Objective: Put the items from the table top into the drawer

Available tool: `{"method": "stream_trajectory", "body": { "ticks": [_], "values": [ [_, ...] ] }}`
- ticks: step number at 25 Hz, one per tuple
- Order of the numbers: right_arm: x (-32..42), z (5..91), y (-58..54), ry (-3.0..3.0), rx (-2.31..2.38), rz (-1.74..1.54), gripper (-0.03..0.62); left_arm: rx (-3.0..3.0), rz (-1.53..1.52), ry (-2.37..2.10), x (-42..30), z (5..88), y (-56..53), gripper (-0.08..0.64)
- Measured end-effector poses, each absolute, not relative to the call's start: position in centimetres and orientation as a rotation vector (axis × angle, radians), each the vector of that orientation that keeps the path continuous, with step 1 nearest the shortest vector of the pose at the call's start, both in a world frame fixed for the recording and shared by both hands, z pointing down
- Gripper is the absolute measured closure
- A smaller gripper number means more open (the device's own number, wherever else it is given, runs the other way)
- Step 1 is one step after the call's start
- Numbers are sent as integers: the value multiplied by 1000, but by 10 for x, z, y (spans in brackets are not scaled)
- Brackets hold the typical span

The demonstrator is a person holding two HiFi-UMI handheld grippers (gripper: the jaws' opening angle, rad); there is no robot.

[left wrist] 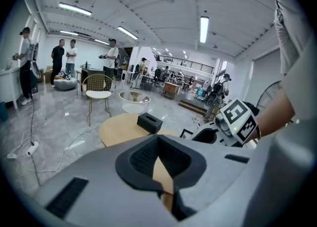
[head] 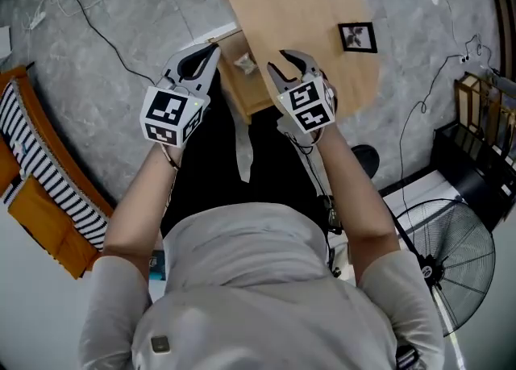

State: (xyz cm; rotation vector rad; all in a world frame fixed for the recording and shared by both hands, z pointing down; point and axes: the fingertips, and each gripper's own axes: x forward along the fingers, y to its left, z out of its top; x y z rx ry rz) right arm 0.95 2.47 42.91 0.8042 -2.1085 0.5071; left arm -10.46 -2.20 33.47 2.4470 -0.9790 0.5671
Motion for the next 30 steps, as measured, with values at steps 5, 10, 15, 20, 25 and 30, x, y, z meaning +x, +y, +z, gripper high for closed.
{"method": "stream_trajectory", "body": {
  "ticks": [5,10,15,20,25,30],
  "values": [
    [27,330,16,-2196,945,395,486,2534,500,-986,-86,256,-21,551],
    [42,236,9,-2308,1093,279,524,2653,440,-974,-65,184,-20,551],
    [61,168,22,-2369,1192,195,541,2718,383,-991,-52,129,-6,551],
    [79,124,31,-2422,1260,130,552,2766,335,-1003,-34,92,7,551],
    [91,92,45,-2460,1281,44,552,2788,267,-1036,-27,62,20,551],
    [111,80,59,-2495,1289,2,552,2801,250,-1108,-19,49,30,551]
  ]
}}
